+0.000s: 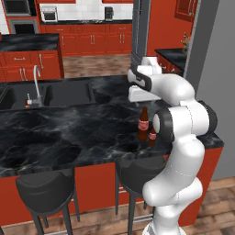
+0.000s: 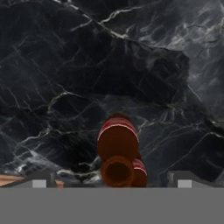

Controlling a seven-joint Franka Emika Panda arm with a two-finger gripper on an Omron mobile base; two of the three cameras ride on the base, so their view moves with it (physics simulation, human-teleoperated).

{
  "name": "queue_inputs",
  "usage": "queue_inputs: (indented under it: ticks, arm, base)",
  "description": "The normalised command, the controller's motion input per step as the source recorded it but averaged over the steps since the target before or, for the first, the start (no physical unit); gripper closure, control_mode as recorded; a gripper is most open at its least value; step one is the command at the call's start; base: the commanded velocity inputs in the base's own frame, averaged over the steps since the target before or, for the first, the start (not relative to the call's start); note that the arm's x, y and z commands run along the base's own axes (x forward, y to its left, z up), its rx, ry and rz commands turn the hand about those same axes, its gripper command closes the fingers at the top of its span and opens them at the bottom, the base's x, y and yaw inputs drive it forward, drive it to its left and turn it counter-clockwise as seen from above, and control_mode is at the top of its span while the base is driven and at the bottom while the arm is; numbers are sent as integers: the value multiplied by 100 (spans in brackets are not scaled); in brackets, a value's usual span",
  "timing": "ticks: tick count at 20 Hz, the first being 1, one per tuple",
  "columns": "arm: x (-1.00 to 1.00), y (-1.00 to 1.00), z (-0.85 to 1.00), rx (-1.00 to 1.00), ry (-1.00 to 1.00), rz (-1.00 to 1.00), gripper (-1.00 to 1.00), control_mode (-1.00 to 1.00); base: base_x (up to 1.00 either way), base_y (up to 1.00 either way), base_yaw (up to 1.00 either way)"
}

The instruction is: Place the large bottle from the dining counter next to the other large bottle outside the sink, and place the small bottle from the dining counter next to the other small bottle inside the sink.

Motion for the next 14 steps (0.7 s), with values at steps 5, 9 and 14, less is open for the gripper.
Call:
queue_inputs:
  ticks: [5, 9, 14]
  arm:
    - [0, 0, -20, 0, 0, 0, -100, -100]
    - [0, 0, -20, 0, 0, 0, -100, -100]
    - [0, 0, -18, 0, 0, 0, -100, -100]
  base:
    - [0, 0, 0]
    - [0, 0, 0]
    - [0, 0, 0]
